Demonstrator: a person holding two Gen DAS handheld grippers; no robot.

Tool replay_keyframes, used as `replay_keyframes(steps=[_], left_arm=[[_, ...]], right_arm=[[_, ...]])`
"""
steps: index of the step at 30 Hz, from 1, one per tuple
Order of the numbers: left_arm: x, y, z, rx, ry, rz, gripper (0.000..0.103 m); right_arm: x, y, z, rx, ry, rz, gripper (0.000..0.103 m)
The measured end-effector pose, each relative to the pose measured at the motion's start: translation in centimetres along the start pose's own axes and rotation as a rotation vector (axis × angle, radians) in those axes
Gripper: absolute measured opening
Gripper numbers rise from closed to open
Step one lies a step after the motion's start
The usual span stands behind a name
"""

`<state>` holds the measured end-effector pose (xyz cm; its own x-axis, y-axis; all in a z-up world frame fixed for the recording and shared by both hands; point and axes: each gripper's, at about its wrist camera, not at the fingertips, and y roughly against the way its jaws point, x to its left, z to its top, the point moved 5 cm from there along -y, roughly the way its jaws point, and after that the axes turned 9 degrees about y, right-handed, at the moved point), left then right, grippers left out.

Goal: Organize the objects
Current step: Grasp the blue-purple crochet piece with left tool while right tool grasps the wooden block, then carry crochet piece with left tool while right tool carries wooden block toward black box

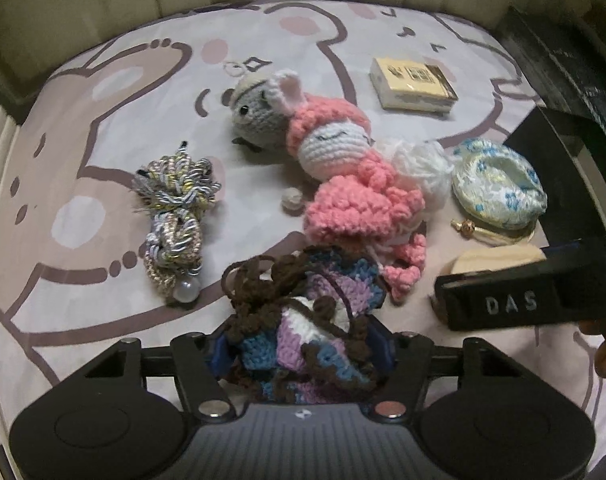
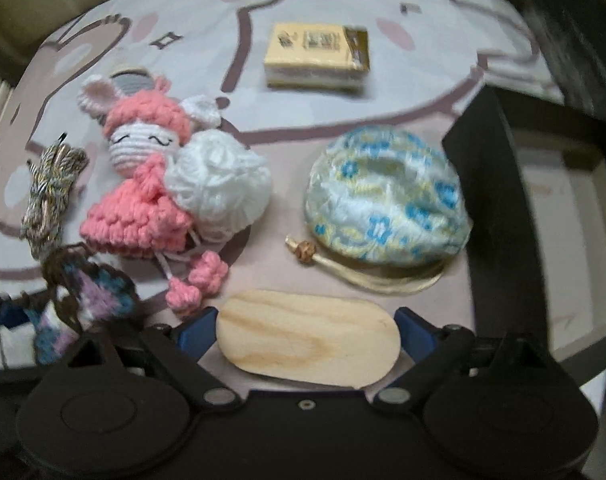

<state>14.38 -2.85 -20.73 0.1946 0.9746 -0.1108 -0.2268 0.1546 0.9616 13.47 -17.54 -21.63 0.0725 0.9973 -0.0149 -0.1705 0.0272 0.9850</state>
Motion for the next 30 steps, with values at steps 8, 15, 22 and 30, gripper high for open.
replay_keyframes(steps=[8,15,22,30], left_arm=[[1.1,2.1,0.8,-0.052,0.091,-0.016,0.064],[2.1,4.3,1.5,-0.119,0.16,-0.019,0.064],[2.6,7.0,1.9,-0.205,0.2,-0.024,0.064],[2.8,9.4,2.3,-0.284,0.221,-0.019,0.064]], right_arm=[[-0.3,2.4,0.6,-0.085,0.033,0.011,0.094],[-0.9,5.1,1.1,-0.184,0.038,-0.009,0.094],[-1.2,7.8,1.2,-0.281,0.039,0.005,0.094],[-1.7,10.2,1.3,-0.371,0.043,-0.001,0.094]])
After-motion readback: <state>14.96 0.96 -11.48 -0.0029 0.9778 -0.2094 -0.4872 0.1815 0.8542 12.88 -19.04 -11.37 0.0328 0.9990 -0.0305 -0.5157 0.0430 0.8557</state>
